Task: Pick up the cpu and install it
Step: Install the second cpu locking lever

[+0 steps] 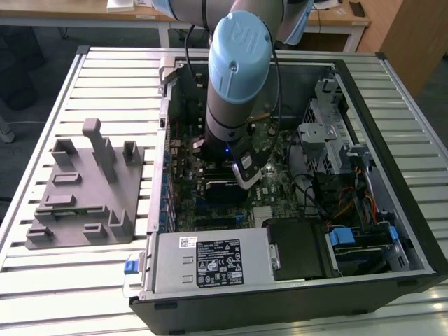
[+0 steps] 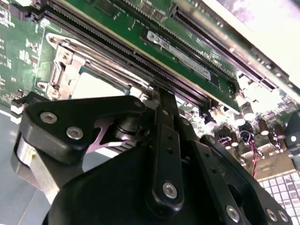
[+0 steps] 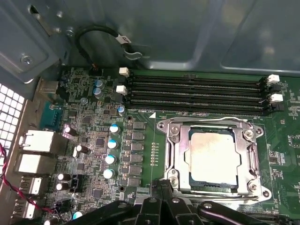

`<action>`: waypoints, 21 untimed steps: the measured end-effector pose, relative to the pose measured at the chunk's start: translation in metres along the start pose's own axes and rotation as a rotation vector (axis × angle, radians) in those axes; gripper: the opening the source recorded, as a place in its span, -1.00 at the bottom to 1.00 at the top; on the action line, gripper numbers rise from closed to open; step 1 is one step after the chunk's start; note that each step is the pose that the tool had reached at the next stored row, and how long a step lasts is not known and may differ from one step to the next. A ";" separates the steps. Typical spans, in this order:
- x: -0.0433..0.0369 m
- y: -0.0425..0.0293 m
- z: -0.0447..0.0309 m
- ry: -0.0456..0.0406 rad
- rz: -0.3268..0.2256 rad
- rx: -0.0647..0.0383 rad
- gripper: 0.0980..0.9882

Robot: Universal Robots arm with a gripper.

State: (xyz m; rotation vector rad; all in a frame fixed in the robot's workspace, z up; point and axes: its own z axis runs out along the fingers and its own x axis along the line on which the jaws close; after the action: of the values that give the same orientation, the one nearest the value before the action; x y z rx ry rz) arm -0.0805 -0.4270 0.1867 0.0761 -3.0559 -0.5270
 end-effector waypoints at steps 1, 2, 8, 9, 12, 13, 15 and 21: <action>0.0000 0.0000 0.0001 -0.0001 0.000 0.000 -0.98; 0.0000 0.0000 0.0002 -0.0002 0.000 0.000 -0.98; 0.0002 0.0021 -0.0055 -0.0006 0.000 -0.003 -0.98; 0.0003 0.0028 -0.0076 -0.0005 0.000 -0.004 -0.98; 0.0005 0.0053 -0.0145 -0.0005 0.000 -0.005 -0.98; 0.0006 0.0062 -0.0172 -0.0005 0.000 -0.006 -0.98; 0.0008 0.0082 -0.0226 -0.0006 0.000 -0.008 -0.98; 0.0012 0.0127 -0.0355 -0.0006 -0.001 -0.015 -0.98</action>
State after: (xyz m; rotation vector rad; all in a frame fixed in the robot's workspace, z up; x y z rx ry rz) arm -0.0805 -0.4269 0.2244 0.0764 -3.0520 -0.5505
